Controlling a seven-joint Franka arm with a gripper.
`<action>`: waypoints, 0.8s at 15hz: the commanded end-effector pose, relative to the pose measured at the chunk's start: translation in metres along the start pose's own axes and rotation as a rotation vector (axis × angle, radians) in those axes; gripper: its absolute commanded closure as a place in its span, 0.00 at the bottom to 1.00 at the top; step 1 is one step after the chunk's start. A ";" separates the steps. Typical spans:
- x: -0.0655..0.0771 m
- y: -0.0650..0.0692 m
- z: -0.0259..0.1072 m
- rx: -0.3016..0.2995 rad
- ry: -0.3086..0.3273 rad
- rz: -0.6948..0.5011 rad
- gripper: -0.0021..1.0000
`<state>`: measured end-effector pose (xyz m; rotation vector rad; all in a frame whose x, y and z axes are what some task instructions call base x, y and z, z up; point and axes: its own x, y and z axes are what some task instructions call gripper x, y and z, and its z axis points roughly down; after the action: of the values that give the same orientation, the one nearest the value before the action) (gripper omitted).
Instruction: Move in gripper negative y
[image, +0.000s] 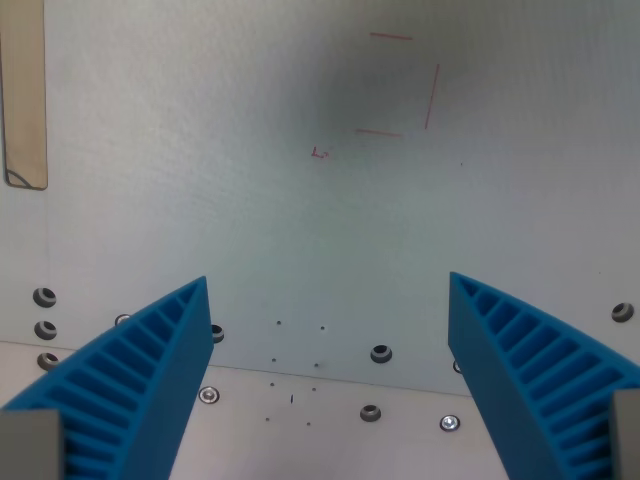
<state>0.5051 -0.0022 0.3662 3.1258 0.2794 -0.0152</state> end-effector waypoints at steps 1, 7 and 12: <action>0.000 -0.005 -0.002 -0.001 0.005 0.000 0.00; 0.000 -0.035 -0.002 -0.001 0.005 0.000 0.00; 0.000 -0.060 -0.002 -0.001 0.005 0.000 0.00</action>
<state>0.5003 0.0547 0.3654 3.1268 0.3028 -0.0281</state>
